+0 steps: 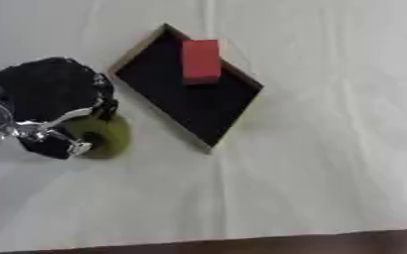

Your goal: Pick up objects on the table and place them in the box.

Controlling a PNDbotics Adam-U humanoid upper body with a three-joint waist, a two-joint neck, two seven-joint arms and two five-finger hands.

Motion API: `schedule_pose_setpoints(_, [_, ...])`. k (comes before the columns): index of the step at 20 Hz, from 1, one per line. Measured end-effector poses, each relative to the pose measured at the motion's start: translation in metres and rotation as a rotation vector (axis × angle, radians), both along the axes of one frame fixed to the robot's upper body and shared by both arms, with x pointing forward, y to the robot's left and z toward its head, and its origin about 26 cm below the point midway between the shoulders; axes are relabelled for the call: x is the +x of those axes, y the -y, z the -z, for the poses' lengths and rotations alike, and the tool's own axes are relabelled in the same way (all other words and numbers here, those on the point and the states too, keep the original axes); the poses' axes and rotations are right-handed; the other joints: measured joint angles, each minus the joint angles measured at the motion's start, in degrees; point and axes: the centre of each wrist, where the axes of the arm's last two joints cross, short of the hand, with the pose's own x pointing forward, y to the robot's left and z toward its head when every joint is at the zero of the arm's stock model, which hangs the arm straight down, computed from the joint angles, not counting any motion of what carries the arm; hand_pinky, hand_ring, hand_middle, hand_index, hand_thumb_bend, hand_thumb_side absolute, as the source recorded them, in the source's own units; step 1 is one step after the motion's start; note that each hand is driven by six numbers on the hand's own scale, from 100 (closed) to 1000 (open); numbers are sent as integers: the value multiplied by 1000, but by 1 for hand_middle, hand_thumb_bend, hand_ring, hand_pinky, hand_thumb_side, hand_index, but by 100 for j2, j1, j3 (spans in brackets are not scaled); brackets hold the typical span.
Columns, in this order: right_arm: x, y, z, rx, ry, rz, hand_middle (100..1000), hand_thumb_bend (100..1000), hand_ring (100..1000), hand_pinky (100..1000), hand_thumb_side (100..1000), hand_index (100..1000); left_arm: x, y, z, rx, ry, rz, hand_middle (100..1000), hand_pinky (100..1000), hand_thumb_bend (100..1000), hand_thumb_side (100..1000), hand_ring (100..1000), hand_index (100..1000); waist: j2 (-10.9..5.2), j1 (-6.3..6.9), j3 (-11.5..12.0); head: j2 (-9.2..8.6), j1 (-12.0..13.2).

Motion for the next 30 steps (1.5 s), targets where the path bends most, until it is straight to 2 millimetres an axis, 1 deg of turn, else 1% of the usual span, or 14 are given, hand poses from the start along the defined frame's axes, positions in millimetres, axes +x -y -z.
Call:
schedule_pose_setpoints(3, [0,1,1,1,-6,2,639,100,1000,1000,470,751,-2,-2,-17,-47,68,42,399,520,234,100,507,532,-5,16,17,0,-22])
schedule_pose_setpoints(6, [-1,2,2,1,-11,4,638,100,1000,1000,470,752,-3,-3,-35,-108,128,78,398,509,180,100,504,532,-13,24,23,0,-47])
schedule_pose_setpoints(10, [-1,1,2,4,-14,-3,638,100,1000,1000,470,752,-5,3,-49,-197,149,97,395,488,100,100,496,530,-33,38,23,0,-59])
schedule_pose_setpoints(13, [-1,1,3,4,-16,-7,639,100,1000,1000,470,753,-3,8,-58,-272,141,92,397,478,100,100,493,532,-37,39,12,0,-60])
schedule_pose_setpoints(16, [-1,0,2,0,-21,-9,639,100,1000,1000,470,753,9,15,-64,-343,118,83,400,476,100,100,495,537,-43,40,11,-1,-59])
schedule_pose_setpoints(20, [0,-1,2,3,-25,-20,639,100,1000,1000,470,753,31,23,-63,-388,72,49,401,478,100,100,496,539,-44,40,2,-4,-40])
schedule_pose_setpoints(24, [0,-1,2,2,-26,-25,639,100,1000,1000,470,753,48,23,-55,-390,51,26,401,478,100,100,496,539,-44,39,1,-6,-35])
schedule_pose_setpoints(25, [0,-1,2,3,-27,-25,639,100,1000,1000,470,753,51,22,-53,-390,49,23,432,516,100,102,520,578,-44,37,-5,-9,-28])
schedule_pose_setpoints(26, [0,-2,2,5,-27,-27,639,100,1000,1000,470,753,54,22,-51,-389,41,12,432,516,100,102,520,578,-44,34,-35,-21,-9])
schedule_pose_setpoints(27, [0,-2,3,8,-28,-30,639,100,1000,1000,470,753,58,25,-46,-389,25,0,473,580,100,102,561,632,-44,29,-64,-24,4])
schedule_pose_setpoints(28, [0,-2,3,9,-29,-32,639,100,1000,1000,470,753,62,28,-41,-387,5,-15,473,580,100,102,561,632,-44,25,-73,-28,18])
schedule_pose_setpoints(29, [0,-2,3,10,-29,-33,639,100,1000,1000,470,753,67,31,-36,-381,-16,-32,559,666,139,100,643,717,-44,22,-73,-39,26])
schedule_pose_setpoints(30, [0,-2,3,11,-29,-35,639,100,1000,1000,470,753,72,33,-32,-372,-32,-47,559,666,139,100,643,717,-44,17,-73,-46,35])
